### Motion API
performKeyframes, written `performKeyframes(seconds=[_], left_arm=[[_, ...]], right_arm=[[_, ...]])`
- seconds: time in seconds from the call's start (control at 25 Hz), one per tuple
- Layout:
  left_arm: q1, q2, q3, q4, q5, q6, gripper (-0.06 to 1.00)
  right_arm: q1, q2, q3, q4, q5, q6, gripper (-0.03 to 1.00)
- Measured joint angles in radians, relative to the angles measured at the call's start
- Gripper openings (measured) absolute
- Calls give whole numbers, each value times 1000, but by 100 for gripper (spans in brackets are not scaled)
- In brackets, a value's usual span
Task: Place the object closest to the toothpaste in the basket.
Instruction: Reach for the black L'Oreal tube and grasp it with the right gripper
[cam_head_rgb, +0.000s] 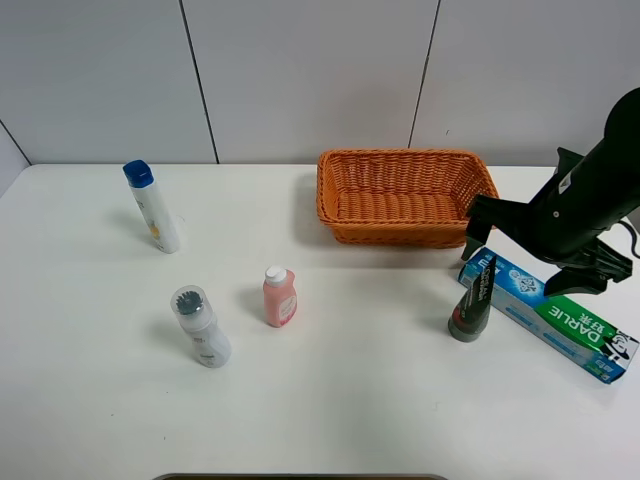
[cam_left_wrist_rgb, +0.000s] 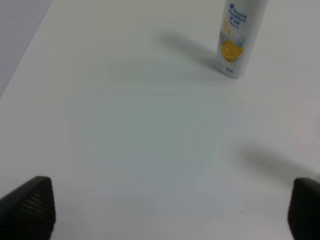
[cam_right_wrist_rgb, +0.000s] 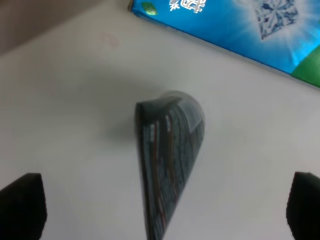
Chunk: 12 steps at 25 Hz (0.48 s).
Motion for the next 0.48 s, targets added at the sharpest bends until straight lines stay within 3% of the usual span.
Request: performKeyframes(seconds=[0.48], left_arm=[[0, 0, 0, 1, 0, 0, 94]], right_arm=[[37, 166, 0, 6, -72, 0, 99]])
